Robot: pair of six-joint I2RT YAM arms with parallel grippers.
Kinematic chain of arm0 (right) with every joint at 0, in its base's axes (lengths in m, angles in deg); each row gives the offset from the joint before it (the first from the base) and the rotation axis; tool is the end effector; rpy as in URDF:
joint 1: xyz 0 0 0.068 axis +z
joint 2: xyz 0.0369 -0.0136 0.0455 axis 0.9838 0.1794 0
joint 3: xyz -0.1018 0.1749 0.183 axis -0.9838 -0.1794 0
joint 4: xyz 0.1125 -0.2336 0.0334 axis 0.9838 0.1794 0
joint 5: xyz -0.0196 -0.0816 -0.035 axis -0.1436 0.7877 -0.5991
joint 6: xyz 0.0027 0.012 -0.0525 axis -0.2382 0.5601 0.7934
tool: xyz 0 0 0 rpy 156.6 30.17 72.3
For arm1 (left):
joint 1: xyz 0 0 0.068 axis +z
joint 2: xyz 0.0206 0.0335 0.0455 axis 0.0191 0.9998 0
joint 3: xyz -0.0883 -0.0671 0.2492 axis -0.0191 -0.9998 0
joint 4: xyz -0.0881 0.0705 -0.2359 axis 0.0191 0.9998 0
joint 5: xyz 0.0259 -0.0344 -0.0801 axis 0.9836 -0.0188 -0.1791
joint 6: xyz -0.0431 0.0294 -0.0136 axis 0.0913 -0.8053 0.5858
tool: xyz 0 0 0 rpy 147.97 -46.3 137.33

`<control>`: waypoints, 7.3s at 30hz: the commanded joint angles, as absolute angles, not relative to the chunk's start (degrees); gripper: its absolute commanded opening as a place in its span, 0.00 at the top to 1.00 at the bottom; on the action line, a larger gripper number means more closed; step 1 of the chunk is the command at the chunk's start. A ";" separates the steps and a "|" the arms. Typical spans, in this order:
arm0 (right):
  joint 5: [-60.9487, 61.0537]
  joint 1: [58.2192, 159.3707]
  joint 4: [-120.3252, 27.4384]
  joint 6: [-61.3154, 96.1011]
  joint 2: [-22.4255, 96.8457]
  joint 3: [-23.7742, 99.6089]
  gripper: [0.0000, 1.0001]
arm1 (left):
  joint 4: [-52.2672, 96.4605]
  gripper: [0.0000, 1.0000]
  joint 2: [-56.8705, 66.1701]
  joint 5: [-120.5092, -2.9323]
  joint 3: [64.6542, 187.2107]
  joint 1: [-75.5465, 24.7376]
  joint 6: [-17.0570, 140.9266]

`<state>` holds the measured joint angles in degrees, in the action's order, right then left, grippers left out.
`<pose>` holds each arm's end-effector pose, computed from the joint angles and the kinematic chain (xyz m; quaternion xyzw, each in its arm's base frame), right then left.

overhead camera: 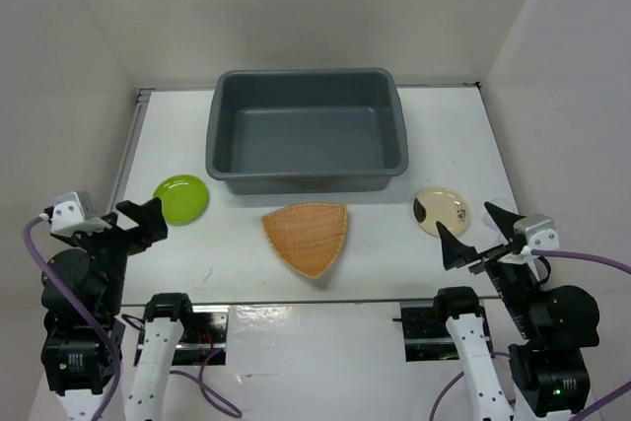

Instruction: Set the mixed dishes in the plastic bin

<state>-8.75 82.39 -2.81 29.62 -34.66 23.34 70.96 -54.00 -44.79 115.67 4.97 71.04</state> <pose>-0.0297 0.0086 0.3998 -0.1536 0.6425 0.0766 0.7468 0.0063 0.0058 0.4025 -0.2036 0.6874 -0.0479 0.6955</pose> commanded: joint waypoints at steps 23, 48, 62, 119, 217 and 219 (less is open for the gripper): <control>12.24 81.43 -7.12 68.41 -27.17 10.91 0.59 | 60.24 0.00 -37.80 -83.61 95.06 4.26 84.98; 31.56 81.43 -18.12 63.73 -25.84 13.46 0.02 | 59.36 0.00 -44.55 -81.67 92.52 1.01 88.32; 59.99 103.13 -11.16 62.69 -45.46 11.85 0.02 | 61.11 0.00 -41.58 -81.15 92.52 -2.24 88.32; -2.14 126.96 -12.49 67.19 41.37 24.16 1.00 | 44.51 0.00 -8.97 -78.95 85.32 -28.35 98.51; 34.76 105.33 -22.69 42.93 -28.75 -7.75 0.76 | 64.54 0.80 73.30 -84.14 191.60 -14.46 95.97; 34.76 105.33 -22.69 42.93 -28.75 -7.75 0.69 | 62.01 0.72 71.90 -82.82 187.13 -14.99 95.97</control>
